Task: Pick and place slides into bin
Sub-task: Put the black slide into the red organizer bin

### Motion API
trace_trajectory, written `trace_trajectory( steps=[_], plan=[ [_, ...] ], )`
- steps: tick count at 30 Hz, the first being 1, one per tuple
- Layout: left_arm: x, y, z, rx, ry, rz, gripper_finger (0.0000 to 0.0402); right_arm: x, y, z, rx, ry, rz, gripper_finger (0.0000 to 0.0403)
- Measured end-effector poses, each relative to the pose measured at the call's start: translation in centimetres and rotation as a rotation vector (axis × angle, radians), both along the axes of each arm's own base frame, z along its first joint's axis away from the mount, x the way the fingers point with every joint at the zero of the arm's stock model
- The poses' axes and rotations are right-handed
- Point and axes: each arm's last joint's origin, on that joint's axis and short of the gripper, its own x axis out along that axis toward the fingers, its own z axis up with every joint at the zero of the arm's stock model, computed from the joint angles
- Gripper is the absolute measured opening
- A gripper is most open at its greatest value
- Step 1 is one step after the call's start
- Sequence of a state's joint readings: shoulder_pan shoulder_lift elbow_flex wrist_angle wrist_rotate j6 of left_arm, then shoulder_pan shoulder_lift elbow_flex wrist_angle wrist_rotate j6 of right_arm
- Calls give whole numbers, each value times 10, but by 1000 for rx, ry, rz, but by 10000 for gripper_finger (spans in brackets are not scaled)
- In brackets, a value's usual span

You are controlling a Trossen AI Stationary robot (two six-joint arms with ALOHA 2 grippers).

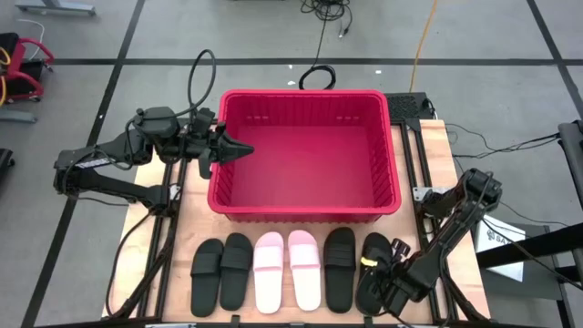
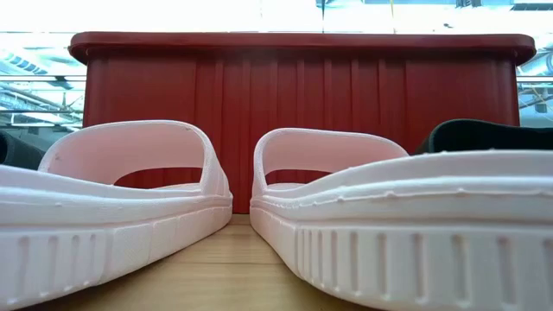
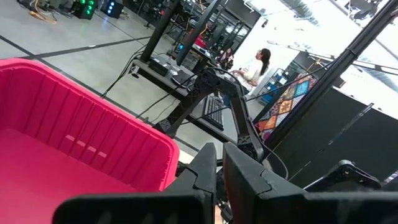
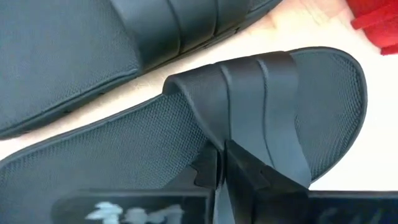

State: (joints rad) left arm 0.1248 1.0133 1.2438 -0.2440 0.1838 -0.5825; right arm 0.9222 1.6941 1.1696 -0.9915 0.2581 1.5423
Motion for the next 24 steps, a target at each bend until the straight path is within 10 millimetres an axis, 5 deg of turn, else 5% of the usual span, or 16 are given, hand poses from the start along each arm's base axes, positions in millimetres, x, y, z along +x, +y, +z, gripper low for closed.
trace_trajectory(
  steps=[24],
  plan=[
    [0,0,0,-2,-1,0,26,-31,-39,75,171,-57,127,3]
  ],
)
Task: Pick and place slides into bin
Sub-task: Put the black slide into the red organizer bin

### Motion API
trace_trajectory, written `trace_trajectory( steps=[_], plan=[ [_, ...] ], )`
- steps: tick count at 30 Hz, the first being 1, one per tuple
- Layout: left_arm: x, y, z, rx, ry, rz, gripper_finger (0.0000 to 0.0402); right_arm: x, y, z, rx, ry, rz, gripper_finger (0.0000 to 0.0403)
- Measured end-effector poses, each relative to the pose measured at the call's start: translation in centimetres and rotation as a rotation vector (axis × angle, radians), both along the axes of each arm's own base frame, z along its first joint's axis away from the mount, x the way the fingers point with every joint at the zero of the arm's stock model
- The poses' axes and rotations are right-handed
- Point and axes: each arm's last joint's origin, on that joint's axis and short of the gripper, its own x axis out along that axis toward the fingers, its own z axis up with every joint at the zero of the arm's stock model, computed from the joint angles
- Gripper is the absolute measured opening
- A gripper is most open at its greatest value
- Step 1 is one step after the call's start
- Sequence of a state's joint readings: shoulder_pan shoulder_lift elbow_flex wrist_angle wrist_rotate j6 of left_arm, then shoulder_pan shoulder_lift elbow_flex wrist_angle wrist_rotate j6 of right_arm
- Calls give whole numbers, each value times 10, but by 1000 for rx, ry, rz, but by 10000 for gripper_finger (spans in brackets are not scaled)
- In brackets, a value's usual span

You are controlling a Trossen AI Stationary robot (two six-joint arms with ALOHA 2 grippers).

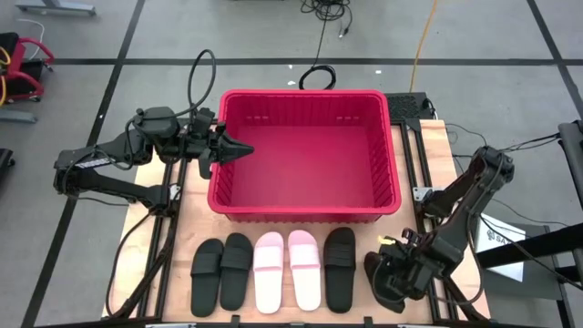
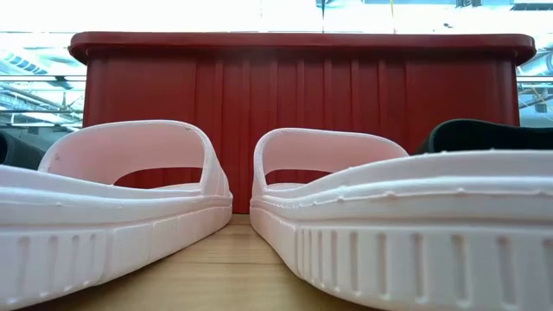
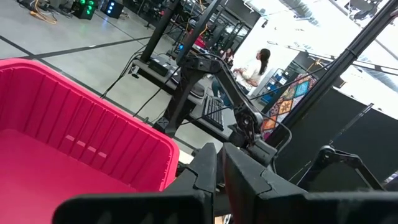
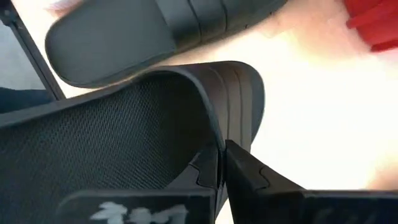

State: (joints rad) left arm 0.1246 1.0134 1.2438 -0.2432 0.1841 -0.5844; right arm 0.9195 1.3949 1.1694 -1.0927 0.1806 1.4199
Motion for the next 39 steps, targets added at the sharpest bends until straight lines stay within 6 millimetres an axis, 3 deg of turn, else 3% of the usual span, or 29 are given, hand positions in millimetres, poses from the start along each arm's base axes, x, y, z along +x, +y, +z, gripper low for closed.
trace_trajectory(
  steps=[10,25,31,39],
  plan=[
    [0,0,0,0,0,2,26,1,-15,24,0,-159,-21,2],
    [0,0,0,-25,1,10,26,17,-34,94,12,-546,41,4],
    [0,0,0,-26,0,12,26,20,-51,114,-8,-714,26,4],
    [0,0,0,-23,0,12,26,22,-87,131,-171,-815,-19,9]
  ],
)
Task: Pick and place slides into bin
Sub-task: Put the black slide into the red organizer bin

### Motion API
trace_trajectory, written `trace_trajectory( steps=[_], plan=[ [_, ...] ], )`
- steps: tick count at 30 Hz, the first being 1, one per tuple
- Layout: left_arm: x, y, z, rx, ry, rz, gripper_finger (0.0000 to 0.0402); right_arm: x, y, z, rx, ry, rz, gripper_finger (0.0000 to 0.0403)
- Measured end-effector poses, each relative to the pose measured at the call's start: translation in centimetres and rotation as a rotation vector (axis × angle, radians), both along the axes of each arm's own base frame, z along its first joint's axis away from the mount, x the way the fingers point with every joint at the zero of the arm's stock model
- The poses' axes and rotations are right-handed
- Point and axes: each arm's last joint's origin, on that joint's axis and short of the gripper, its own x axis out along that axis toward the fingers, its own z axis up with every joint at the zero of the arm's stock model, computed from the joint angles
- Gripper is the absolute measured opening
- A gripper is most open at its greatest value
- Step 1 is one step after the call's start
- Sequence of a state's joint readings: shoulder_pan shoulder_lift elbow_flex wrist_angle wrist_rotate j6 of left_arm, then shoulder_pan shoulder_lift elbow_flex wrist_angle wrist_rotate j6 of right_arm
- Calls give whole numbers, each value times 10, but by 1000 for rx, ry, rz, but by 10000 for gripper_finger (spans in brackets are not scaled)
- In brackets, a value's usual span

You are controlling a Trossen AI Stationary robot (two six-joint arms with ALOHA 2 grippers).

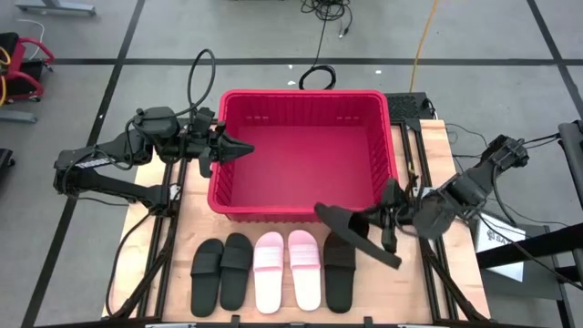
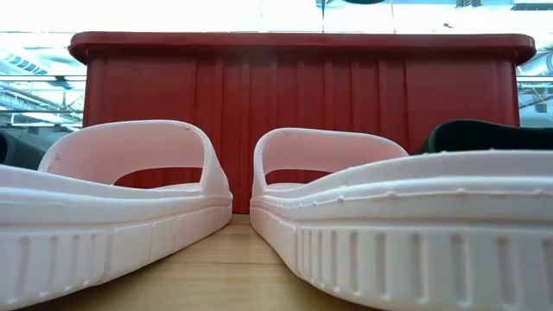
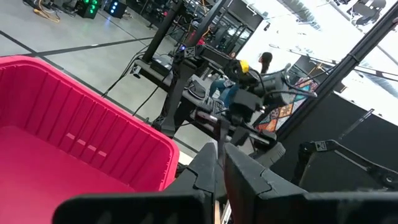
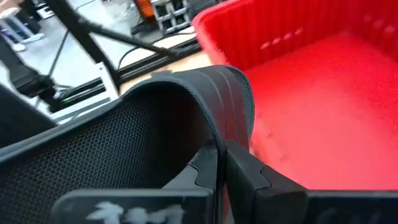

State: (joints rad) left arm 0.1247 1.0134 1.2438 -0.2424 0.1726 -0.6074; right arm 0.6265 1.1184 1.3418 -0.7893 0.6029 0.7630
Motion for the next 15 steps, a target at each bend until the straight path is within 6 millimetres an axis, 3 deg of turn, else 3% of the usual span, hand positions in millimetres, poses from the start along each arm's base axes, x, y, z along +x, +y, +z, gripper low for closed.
trace_trajectory(
  steps=[15],
  plan=[
    [0,0,0,-25,1,-8,26,18,-70,4,-210,39,-241,10]
  ],
)
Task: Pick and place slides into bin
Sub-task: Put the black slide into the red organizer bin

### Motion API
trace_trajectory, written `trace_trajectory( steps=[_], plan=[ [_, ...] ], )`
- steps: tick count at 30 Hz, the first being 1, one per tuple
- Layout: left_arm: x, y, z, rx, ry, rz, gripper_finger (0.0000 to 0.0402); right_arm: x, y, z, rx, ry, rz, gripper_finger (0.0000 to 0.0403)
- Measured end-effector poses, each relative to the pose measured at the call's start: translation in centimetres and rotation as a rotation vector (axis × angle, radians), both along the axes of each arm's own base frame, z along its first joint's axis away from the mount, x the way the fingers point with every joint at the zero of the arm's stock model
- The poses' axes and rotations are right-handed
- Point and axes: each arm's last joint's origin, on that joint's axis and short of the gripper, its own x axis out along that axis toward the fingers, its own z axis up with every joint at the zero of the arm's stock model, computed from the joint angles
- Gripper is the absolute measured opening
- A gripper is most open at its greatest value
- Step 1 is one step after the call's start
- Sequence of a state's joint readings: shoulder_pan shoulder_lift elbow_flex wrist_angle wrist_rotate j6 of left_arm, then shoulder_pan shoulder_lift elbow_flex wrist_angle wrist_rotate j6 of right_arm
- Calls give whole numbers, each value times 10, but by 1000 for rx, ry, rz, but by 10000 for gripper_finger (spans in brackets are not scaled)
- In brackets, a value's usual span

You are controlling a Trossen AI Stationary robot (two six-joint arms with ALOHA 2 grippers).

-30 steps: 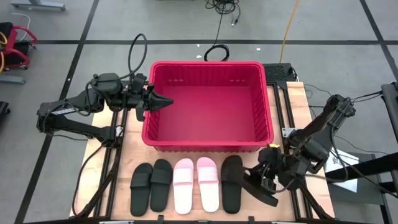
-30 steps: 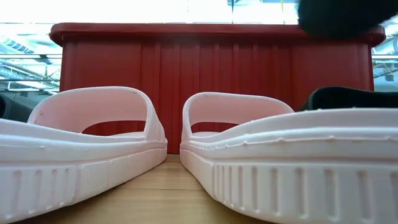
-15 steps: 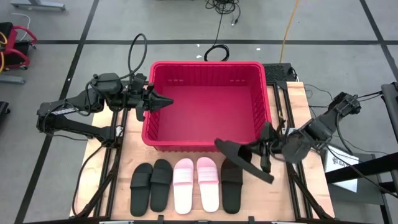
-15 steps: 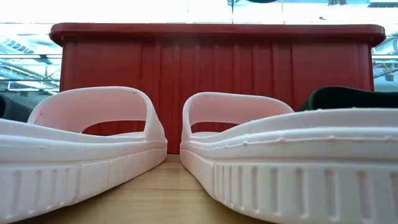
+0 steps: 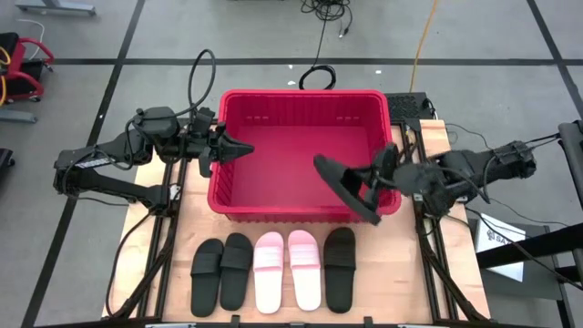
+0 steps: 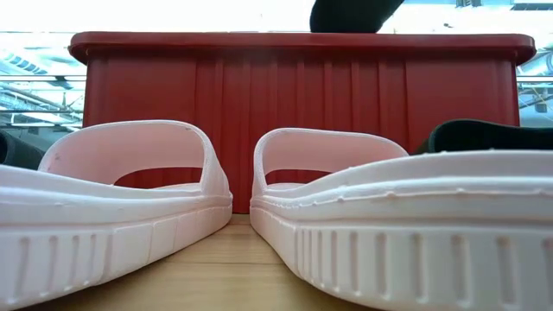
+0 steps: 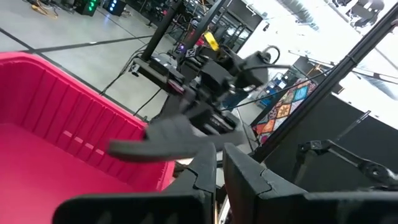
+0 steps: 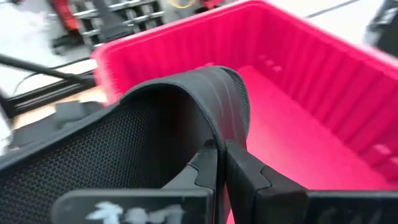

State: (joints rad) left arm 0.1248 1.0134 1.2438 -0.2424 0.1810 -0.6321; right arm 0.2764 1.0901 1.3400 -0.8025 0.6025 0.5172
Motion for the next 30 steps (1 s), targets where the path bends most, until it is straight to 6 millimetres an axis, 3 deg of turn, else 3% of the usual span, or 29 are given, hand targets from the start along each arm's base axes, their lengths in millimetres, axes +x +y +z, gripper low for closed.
trace_trajectory(
  steps=[9,22,30],
  plan=[
    [0,0,0,-32,2,-1,26,3,-43,-12,-110,143,-118,11],
    [0,3,1,-59,-8,104,26,-2,-105,-28,-197,439,-88,6],
    [0,4,1,-70,-13,154,26,13,-133,-45,-288,615,-52,5]
  ],
)
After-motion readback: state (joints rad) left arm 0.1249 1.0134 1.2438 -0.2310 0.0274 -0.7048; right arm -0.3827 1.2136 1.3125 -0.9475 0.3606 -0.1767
